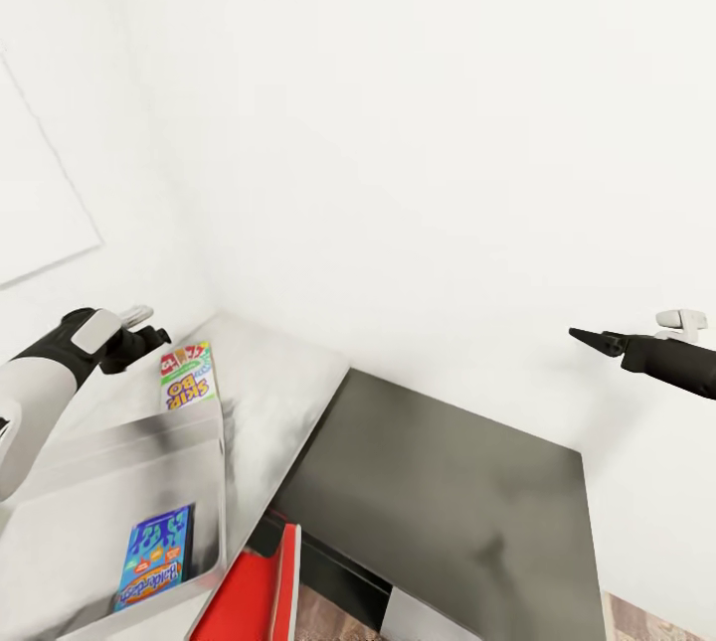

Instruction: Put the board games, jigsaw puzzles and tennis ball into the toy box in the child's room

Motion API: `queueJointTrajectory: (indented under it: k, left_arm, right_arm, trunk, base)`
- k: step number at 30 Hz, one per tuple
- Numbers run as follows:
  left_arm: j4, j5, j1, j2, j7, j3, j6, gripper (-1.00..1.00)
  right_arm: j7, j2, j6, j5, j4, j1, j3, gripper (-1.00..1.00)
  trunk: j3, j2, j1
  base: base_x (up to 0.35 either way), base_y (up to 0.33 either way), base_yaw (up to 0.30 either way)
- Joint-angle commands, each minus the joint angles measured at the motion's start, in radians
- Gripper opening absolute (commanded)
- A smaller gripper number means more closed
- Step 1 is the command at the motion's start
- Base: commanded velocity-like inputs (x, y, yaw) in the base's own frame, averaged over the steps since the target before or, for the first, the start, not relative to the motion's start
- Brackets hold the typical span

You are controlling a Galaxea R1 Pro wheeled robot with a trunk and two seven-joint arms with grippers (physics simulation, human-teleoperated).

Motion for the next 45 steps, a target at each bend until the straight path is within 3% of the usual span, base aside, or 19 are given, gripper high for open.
queueJointTrajectory:
  k: [1,5,13,22,28,31,45]
  left_arm:
    - [-0.005,0.011,-0.001,0.001,0.008,-0.008,0.012,1.0]
    - [-0.038,0.011,-0.003,0.012,0.01,-0.01,0.073,1.0]
    - [-0.158,-0.033,-0.005,0.023,0.012,-0.042,0.204,1.0]
    - [-0.183,-0.065,-0.01,0.04,0.036,-0.046,0.24,1.0]
    - [-0.186,-0.071,-0.028,0.038,0.038,-0.043,0.308,1.0]
    - [-0.187,-0.07,-0.029,0.04,0.038,-0.042,0.313,1.0]
    - [-0.208,-0.069,-0.031,0.041,0.038,-0.041,0.318,1.0]
  right_arm:
    - [0.006,0.0,0.004,0.003,0.0,-0.001,-0.001,1.0]
    - [0.006,0.0,0.004,0.003,0.0,-0.001,0.0,1.0]
    - [0.006,0.0,0.004,0.003,0.0,-0.001,-0.001,1.0]
    - [0.006,0.0,0.004,0.003,0.0,-0.001,-0.001,1.0]
    - [0.006,0.0,0.004,0.003,0.0,-0.001,-0.001,1.0]
    - [0.006,0.0,0.004,0.003,0.0,-0.001,-0.002,1.0]
    - [0.006,0.004,0.004,0.003,0.0,0.0,-0.004,1.0]
  trunk:
    - [-0.004,-0.002,0.001]
    - [-0.01,-0.002,0.001]
    - [-0.023,-0.002,0.001]
    - [-0.037,-0.002,0.001]
    - [-0.053,-0.016,0.008]
    - [-0.063,-0.03,0.016]
    - [-0.064,-0.03,0.016]
  base:
    - [0.0,0.0,0.0]
    - [0.0,0.0,0.0]
    - [0.0,0.0,0.0]
    - [0.0,0.0,0.0]
    - [0.0,0.0,0.0]
    - [0.0,0.0,0.0]
    - [0.0,0.0,-0.032]
